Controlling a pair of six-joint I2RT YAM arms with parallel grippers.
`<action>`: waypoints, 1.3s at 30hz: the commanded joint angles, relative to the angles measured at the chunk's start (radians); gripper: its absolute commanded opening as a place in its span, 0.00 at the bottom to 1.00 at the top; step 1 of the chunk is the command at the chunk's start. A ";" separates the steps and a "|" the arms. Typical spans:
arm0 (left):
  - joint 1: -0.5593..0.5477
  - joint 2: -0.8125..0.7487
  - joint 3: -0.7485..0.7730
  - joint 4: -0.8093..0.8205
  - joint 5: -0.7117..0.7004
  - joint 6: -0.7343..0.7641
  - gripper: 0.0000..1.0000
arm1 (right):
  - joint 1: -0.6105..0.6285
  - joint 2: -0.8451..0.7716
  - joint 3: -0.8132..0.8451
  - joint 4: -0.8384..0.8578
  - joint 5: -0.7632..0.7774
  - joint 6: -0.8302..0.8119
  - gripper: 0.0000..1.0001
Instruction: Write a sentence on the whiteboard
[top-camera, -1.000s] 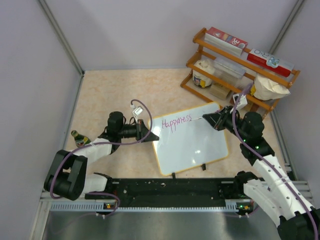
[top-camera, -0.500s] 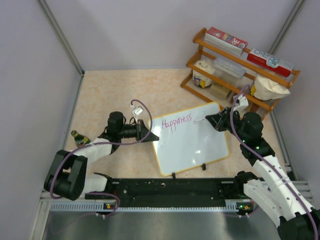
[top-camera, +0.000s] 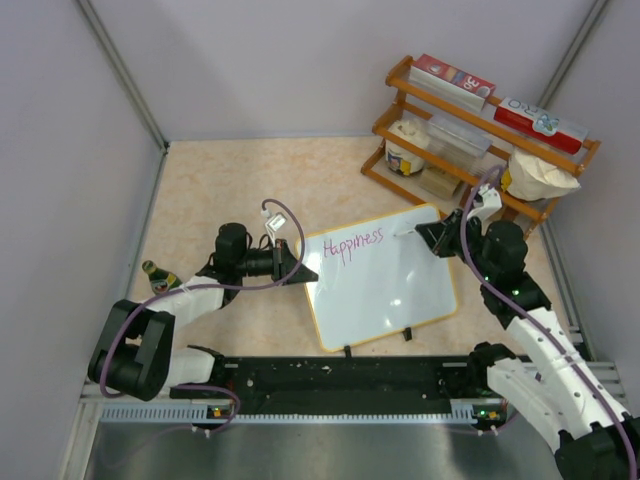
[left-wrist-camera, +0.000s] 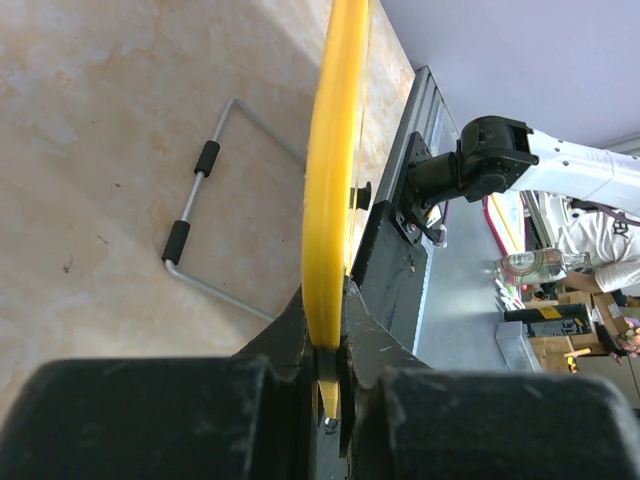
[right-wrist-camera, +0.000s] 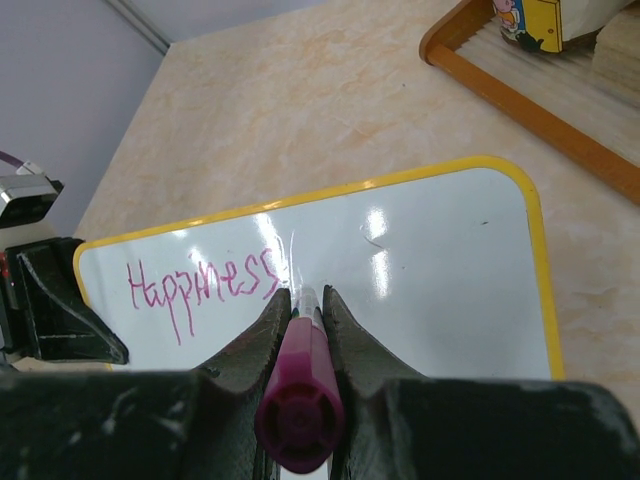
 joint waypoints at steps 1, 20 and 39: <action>-0.012 0.010 -0.008 -0.089 -0.039 0.094 0.00 | -0.014 0.018 0.046 0.066 0.046 0.003 0.00; -0.012 0.005 -0.026 -0.055 -0.040 0.073 0.00 | -0.014 0.065 0.020 0.123 0.055 0.023 0.00; -0.012 0.011 -0.029 -0.042 -0.039 0.068 0.00 | -0.013 0.018 -0.049 0.075 0.017 0.003 0.00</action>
